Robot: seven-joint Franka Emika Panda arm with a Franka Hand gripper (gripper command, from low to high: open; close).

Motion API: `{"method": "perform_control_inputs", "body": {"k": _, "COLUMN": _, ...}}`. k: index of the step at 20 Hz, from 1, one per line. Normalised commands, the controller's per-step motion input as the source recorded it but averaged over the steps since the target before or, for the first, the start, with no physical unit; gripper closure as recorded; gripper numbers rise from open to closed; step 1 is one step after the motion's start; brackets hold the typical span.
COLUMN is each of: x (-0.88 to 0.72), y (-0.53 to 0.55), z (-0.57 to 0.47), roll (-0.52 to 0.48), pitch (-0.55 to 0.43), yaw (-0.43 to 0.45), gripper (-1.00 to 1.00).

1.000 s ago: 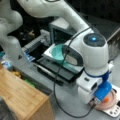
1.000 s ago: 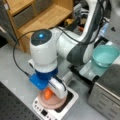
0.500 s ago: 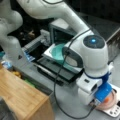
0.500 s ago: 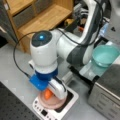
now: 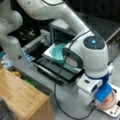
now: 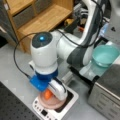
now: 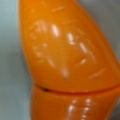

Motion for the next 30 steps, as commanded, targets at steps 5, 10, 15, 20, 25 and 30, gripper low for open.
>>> {"method": "perform_control_inputs", "body": {"k": 5, "x": -0.04, "y": 0.08, "z": -0.10, "roll": -0.205, "pitch": -0.111, "yaw": 0.133, "gripper": -1.00}}
{"method": "perform_control_inputs", "body": {"k": 10, "x": -0.04, "y": 0.08, "z": -0.09, "roll": -0.209, "pitch": -0.099, "yaw": 0.131, "gripper": 1.00}}
{"method": "perform_control_inputs", "body": {"k": 15, "x": -0.04, "y": 0.08, "z": -0.10, "roll": -0.207, "pitch": -0.103, "yaw": 0.127, "gripper": 1.00}}
{"method": "perform_control_inputs", "body": {"k": 20, "x": -0.04, "y": 0.08, "z": -0.12, "roll": -0.199, "pitch": -0.111, "yaw": 0.132, "gripper": 1.00}}
{"method": "perform_control_inputs", "body": {"k": 25, "x": -0.06, "y": 0.04, "z": -0.09, "roll": -0.212, "pitch": -0.097, "yaw": 0.139, "gripper": 1.00}}
{"method": "perform_control_inputs", "body": {"k": 30, "x": -0.05, "y": 0.01, "z": -0.13, "roll": -0.226, "pitch": -0.110, "yaw": 0.144, "gripper": 1.00}}
